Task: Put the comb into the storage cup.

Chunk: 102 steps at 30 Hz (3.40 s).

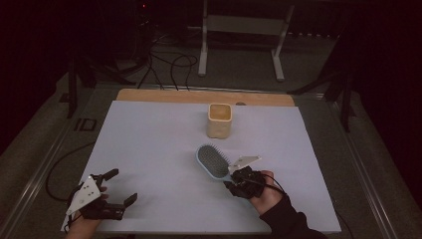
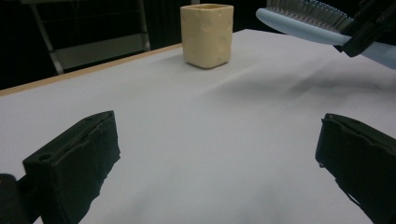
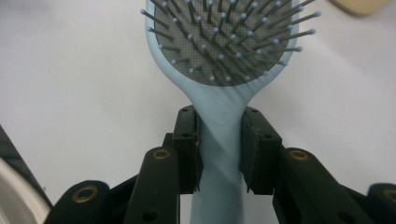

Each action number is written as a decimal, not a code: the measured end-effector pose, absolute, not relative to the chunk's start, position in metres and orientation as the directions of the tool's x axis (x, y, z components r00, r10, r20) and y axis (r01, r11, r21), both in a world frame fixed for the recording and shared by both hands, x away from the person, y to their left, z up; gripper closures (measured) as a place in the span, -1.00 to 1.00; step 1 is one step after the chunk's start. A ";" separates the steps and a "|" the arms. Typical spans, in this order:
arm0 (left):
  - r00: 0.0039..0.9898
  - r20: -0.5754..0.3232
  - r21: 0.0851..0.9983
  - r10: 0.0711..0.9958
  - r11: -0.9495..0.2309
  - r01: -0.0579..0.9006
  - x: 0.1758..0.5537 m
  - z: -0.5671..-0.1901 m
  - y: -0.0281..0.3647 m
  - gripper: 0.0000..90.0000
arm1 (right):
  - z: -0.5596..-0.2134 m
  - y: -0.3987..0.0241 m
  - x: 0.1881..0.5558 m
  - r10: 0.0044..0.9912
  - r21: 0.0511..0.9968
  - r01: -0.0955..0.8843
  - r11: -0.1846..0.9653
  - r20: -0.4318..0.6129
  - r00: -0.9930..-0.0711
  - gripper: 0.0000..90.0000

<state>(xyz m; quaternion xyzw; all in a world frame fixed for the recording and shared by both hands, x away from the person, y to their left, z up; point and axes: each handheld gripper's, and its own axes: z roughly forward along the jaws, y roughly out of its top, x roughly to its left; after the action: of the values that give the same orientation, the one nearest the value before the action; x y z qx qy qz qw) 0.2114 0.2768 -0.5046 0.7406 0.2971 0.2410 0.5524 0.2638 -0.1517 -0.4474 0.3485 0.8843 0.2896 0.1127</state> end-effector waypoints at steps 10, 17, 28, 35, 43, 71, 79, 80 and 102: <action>0.706 0.024 0.962 0.708 -0.209 0.177 0.212 -0.505 0.277 -1.00 | -0.432 -0.148 0.277 0.679 0.687 0.493 0.534 -0.001 -0.734 0.56; 0.706 0.023 0.963 0.708 -0.206 0.176 0.212 -0.505 0.277 -1.00 | -0.414 -0.150 0.292 0.688 0.770 0.425 0.476 -0.025 -0.725 0.56; 0.708 0.023 0.962 0.706 -0.209 0.177 0.212 -0.505 0.278 -1.00 | -0.389 -0.151 0.321 0.725 0.838 0.367 0.403 -0.048 -0.687 0.56; 0.708 0.021 0.962 0.706 -0.206 0.177 0.212 -0.506 0.278 -1.00 | -0.379 -0.151 0.349 0.754 0.885 0.332 0.326 -0.032 -0.656 0.56; 0.709 0.019 0.963 0.705 -0.203 0.177 0.212 -0.506 0.279 -1.00 | -0.373 -0.147 0.371 0.770 0.907 0.306 0.289 -0.030 -0.637 0.56; 0.709 0.006 0.965 0.705 -0.191 0.181 0.213 -0.506 0.280 -1.00 | -0.359 -0.134 0.436 0.835 0.957 0.251 0.144 0.018 -0.550 0.56; 0.711 0.003 0.967 0.704 -0.184 0.178 0.212 -0.506 0.281 -1.00 | -0.362 -0.126 0.451 0.851 0.965 0.243 0.100 0.043 -0.523 0.56; 0.710 0.004 0.966 0.704 -0.185 0.178 0.212 -0.506 0.281 -1.00 | -0.363 -0.126 0.453 0.853 0.965 0.242 0.095 0.046 -0.520 0.56; 0.710 -0.005 0.967 0.704 -0.178 0.183 0.213 -0.506 0.282 -1.00 | -0.407 -0.126 0.484 0.854 0.971 0.232 0.065 0.066 -0.516 0.56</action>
<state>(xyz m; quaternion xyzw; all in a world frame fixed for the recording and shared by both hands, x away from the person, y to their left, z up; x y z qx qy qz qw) 0.2128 0.2825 -0.5064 0.7319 0.3028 0.2305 0.5652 0.4837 -0.1263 -0.4071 0.4033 0.6730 0.5521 0.2820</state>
